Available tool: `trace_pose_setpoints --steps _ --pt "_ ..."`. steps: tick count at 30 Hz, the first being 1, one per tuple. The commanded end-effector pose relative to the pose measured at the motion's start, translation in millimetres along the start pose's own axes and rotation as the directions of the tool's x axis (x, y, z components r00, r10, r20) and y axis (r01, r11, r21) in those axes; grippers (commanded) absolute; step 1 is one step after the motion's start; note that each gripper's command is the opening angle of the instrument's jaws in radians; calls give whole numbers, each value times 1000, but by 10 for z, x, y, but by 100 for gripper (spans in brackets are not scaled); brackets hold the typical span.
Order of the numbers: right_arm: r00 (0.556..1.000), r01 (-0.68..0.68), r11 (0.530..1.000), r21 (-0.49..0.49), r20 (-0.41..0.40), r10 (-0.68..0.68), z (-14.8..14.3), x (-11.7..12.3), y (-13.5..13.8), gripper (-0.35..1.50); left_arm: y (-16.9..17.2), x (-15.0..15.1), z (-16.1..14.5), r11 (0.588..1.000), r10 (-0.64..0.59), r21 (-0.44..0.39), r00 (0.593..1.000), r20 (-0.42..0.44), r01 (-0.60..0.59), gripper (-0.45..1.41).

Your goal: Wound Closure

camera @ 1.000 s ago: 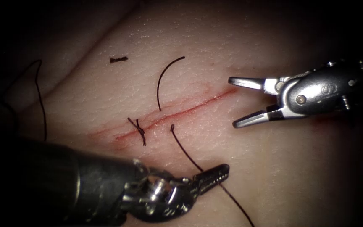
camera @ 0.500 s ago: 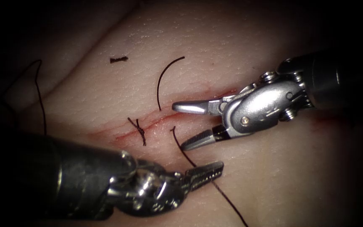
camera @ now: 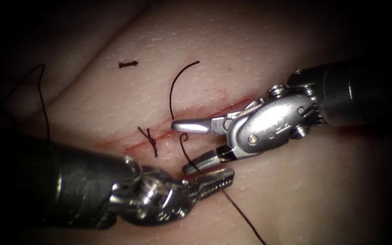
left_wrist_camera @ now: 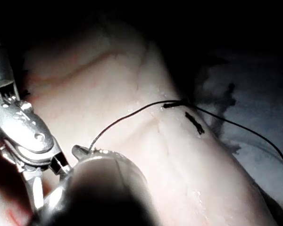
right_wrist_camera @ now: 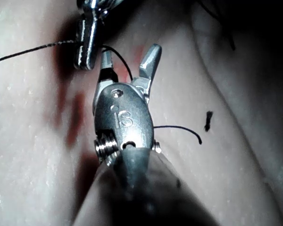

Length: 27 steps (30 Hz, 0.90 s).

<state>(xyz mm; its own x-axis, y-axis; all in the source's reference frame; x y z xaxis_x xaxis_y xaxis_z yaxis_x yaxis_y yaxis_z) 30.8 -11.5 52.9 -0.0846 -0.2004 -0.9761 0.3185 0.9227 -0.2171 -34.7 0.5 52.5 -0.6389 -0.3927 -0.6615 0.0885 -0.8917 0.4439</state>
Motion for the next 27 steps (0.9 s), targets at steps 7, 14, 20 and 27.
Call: trace_pose_setpoints --steps 7,14,20,27 --pt "999 16 1000 24 -41 -15 8 -4 -11 -35 6 1 6 1000 0 -1 1000 0 0 -45" --pt "999 21 1000 19 -38 -20 12 -6 -12 -35 8 3 8 1000 1 -2 1000 2 -1 -45" --pt "999 19 998 54 -28 -17 10 -12 -9 -35 8 7 7 1000 0 4 1000 6 0 54" --pt "998 -58 997 42 42 56 8 -40 14 -35 21 27 4 991 2 133 1000 -23 1 103"
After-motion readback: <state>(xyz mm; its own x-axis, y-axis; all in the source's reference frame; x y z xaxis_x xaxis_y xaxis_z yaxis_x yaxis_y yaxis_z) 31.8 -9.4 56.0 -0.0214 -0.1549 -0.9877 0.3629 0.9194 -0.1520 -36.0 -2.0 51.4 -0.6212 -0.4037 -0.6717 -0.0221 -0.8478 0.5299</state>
